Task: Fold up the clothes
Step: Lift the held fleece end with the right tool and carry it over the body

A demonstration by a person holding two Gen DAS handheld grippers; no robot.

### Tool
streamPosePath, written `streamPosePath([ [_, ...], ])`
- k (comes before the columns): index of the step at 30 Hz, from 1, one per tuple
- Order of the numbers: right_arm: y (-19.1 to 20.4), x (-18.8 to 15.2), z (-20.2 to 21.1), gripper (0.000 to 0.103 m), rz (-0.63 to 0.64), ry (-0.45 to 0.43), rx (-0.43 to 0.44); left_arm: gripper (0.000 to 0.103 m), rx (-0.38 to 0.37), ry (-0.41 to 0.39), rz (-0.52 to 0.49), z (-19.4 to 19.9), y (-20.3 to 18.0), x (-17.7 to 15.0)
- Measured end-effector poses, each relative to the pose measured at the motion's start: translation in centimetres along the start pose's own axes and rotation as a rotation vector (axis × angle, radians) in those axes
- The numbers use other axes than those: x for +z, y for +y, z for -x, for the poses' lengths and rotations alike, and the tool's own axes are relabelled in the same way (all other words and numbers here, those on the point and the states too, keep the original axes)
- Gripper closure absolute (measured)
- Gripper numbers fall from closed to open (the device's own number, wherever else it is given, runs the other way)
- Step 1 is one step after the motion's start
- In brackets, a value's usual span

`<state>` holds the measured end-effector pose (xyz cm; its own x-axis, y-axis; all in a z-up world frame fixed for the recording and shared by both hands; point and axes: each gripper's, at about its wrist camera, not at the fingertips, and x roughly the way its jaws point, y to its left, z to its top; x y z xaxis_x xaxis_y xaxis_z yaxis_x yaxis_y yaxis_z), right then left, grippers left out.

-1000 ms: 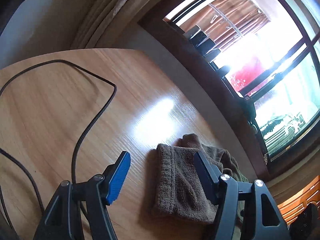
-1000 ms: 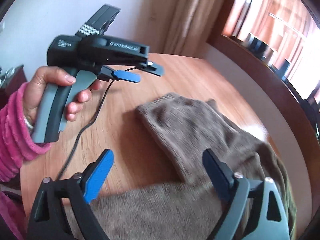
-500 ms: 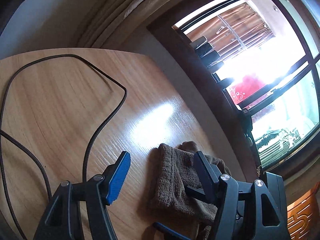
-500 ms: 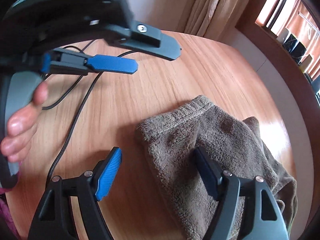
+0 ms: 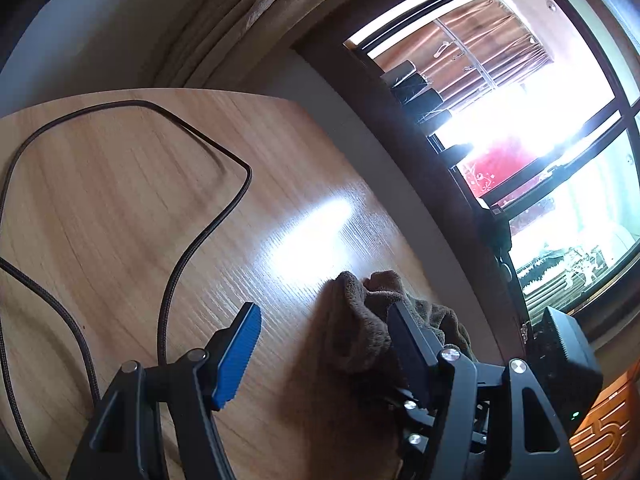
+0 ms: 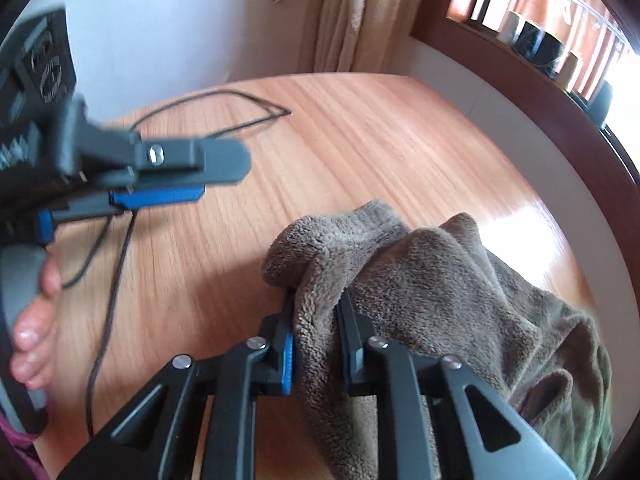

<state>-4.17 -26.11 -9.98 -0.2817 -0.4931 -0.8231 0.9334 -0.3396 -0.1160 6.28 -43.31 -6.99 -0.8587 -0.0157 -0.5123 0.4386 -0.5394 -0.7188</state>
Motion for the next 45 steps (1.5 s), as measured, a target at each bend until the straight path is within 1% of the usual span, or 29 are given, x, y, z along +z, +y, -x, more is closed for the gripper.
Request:
streamPosePath([
  [8, -1.6, -0.1, 4.5, 0.088, -0.07, -0.112, -0.066, 0.036, 0.04, 0.019, -0.046, -1.0, -0.7, -0.6],
  [14, -2.7, -0.6, 8.2, 0.088, -0.118, -0.186, -0.121, 0.036, 0.09, 0.015, -0.112, -1.6, -1.7, -1.3],
  [17, -4.4, -2.1, 10.8, 0.088, -0.179, -0.23, -0.161, 0.036, 0.109, 0.027, -0.154, -2.2, -2.4, -1.8],
  [20, -6.2, -3.8, 13.6, 0.088, -0.246, -0.275, -0.203, 0.036, 0.118, 0.058, -0.197, -3.0, -3.5, -2.5],
  [23, -9.0, -6.6, 16.8, 0.088, -0.354, -0.329, -0.248, 0.036, 0.084, 0.11, -0.224, -3.6, -5.1, -3.5],
  [26, -12.2, -10.0, 19.4, 0.088, -0.472, -0.348, -0.305, 0.036, 0.053, 0.128, -0.275, -3.8, -7.2, -4.4],
  [28, -13.8, -12.1, 20.3, 0.088, -0.539, -0.353, -0.328, 0.036, 0.044, 0.132, -0.297, -4.1, -8.4, -4.8],
  [32, -15.6, -15.3, 21.6, 0.088, -0.624, -0.37, -0.369, 0.036, 0.038, 0.162, -0.286, -4.4, -9.1, -5.1],
  [33, -16.0, -16.1, 22.2, 0.088, -0.642, -0.381, -0.388, 0.036, 0.04, 0.164, -0.297, -4.3, -9.3, -5.2],
  [36, -17.2, -18.4, 24.3, 0.088, -0.698, -0.42, -0.467, 0.036, 0.05, 0.167, -0.34, -3.6, -9.9, -5.6],
  [38, -18.1, -20.1, 25.9, 0.088, -0.733, -0.443, -0.543, 0.036, 0.058, 0.174, -0.374, -3.9, -10.7, -5.9],
  [40, -19.3, -22.1, 27.1, 0.088, -0.776, -0.448, -0.604, 0.036, 0.066, 0.181, -0.408, -4.3, -11.6, -6.1],
  [42, -20.8, -24.3, 27.5, 0.088, -0.834, -0.43, -0.611, 0.036, 0.076, 0.195, -0.459, -5.1, -12.8, -7.0],
  [44, -22.3, -26.7, 27.0, 0.088, -0.888, -0.391, -0.582, 0.036, 0.083, 0.224, -0.525, -6.0, -14.3, -8.3],
  [45, -23.0, -27.9, 26.5, 0.083, -0.914, -0.365, -0.562, 0.036, 0.086, 0.239, -0.562, -6.4, -14.9, -9.1],
])
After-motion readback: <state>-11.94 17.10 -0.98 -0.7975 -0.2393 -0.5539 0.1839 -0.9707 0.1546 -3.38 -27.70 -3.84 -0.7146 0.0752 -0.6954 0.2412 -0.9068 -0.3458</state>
